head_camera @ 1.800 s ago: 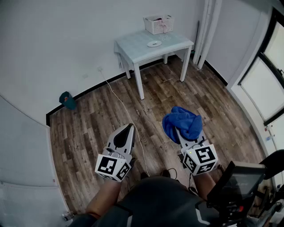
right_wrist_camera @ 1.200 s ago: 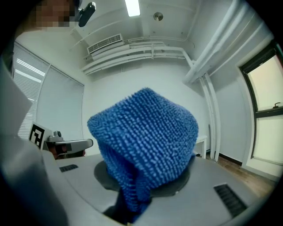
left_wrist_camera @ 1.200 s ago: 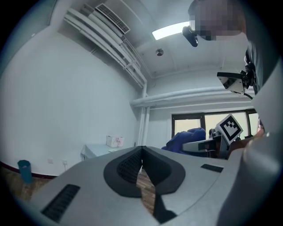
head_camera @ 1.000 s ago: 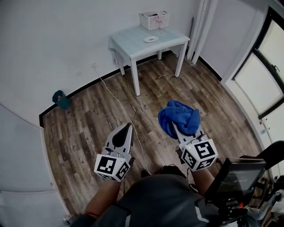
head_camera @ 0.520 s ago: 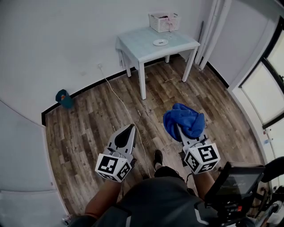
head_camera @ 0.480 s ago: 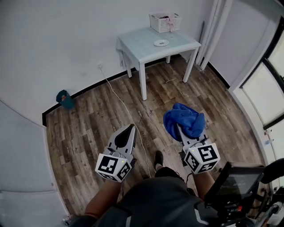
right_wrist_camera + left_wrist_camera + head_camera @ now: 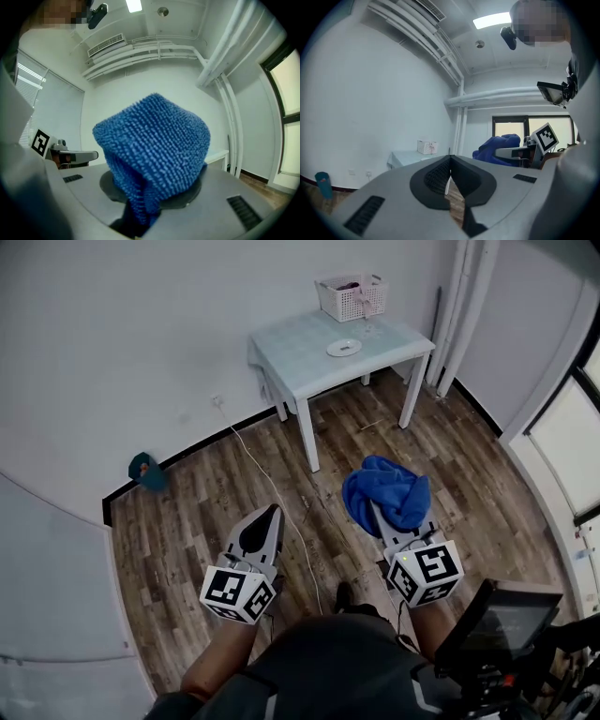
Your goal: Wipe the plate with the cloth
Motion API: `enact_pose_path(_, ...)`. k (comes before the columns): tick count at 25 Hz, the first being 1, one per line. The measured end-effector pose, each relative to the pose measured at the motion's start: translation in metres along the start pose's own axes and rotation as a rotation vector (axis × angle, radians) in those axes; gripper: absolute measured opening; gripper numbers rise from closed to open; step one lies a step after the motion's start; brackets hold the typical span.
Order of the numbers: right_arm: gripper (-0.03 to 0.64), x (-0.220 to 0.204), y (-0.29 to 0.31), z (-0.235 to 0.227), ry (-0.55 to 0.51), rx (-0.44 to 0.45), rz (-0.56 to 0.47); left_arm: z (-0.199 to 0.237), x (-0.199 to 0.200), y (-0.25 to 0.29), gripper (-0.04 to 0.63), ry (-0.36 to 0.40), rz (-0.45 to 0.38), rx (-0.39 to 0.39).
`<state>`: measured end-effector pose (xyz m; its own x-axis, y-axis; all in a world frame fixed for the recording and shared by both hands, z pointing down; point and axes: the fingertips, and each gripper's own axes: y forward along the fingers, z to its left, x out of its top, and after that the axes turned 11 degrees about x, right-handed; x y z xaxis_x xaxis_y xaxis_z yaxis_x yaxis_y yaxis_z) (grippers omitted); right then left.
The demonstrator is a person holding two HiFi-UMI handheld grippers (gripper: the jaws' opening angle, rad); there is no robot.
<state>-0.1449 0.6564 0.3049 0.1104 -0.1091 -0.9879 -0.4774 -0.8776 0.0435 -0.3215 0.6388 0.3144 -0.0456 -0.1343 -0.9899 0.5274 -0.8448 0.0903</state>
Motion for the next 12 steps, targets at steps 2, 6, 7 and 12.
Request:
enact_pose_path(2,0.114,0.002,0.006,-0.018,0.013,0.002,-0.011,-0.001,-0.001,0.019,0.01,-0.007,0.017,0.008)
enact_pose_path(6,0.114,0.004,0.02,-0.047,0.015,-0.021,-0.006,-0.004,-0.002,0.049,0.01,-0.009,0.016,-0.021)
enact_pose_path(7,0.114,0.003,0.027,-0.05,0.016,-0.023,-0.004,0.001,-0.002,0.054,0.011,-0.013,0.015,-0.023)
enact_pose_path(12,0.114,-0.003,0.05,-0.07,0.025,0.01,0.013,0.006,-0.009,0.074,0.011,-0.014,0.029,-0.002)
